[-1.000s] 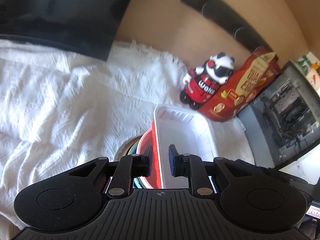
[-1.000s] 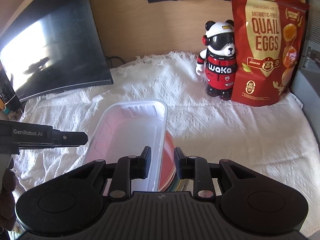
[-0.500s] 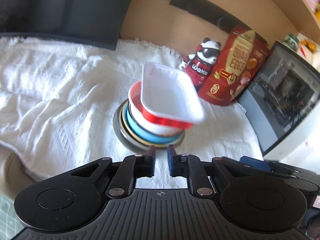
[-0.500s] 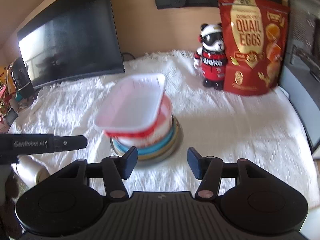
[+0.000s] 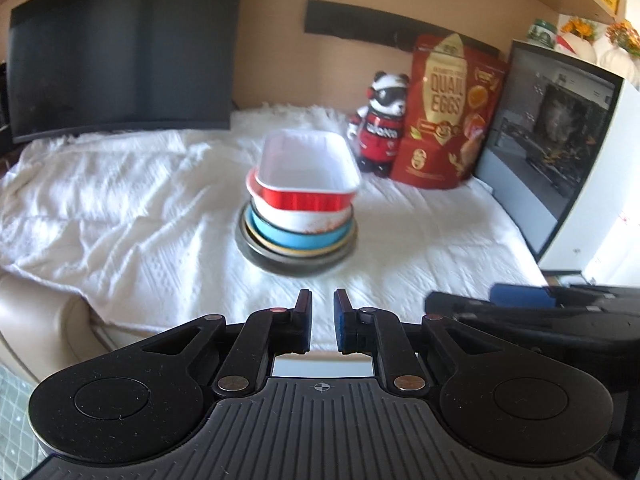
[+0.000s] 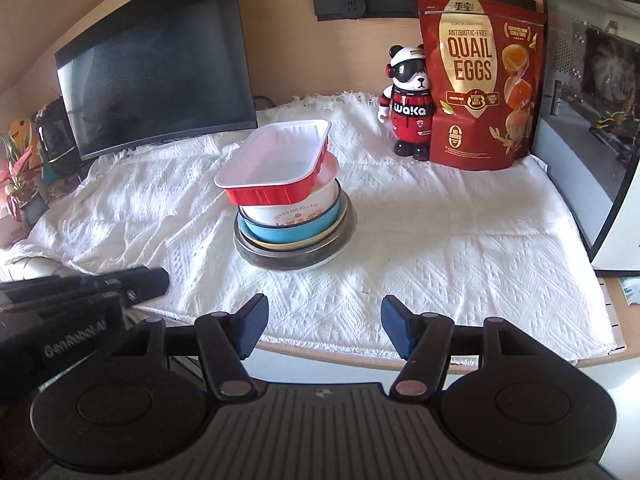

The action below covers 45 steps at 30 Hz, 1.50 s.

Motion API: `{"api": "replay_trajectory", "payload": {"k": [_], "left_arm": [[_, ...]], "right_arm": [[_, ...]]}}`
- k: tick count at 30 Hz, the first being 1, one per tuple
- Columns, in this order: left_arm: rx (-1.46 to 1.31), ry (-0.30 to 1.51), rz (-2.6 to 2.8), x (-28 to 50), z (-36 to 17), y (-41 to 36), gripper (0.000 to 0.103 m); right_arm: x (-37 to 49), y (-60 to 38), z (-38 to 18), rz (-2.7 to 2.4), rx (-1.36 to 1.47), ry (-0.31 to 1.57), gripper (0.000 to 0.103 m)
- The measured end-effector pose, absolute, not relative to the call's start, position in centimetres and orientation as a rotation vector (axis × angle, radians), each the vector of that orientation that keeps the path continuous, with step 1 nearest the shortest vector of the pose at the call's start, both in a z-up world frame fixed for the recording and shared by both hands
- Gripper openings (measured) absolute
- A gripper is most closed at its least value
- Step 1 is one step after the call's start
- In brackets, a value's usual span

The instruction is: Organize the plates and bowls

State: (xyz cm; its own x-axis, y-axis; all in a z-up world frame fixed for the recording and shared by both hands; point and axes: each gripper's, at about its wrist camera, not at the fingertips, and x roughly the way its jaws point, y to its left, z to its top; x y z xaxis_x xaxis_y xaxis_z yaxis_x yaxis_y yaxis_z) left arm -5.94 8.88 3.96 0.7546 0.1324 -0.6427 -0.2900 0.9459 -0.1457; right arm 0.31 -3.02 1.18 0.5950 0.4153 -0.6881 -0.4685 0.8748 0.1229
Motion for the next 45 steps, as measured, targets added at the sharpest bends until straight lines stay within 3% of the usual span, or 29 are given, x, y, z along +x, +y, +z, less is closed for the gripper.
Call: {"api": "replay_trajectory", "payload": {"k": [45], "left_arm": [[-0.279, 0.724, 0.242, -7.3, 2.9, 9.3, 0.014]], "right_arm": [[-0.8, -2.4, 0.8, 0.545, -0.103, 0.810, 0.063]]}}
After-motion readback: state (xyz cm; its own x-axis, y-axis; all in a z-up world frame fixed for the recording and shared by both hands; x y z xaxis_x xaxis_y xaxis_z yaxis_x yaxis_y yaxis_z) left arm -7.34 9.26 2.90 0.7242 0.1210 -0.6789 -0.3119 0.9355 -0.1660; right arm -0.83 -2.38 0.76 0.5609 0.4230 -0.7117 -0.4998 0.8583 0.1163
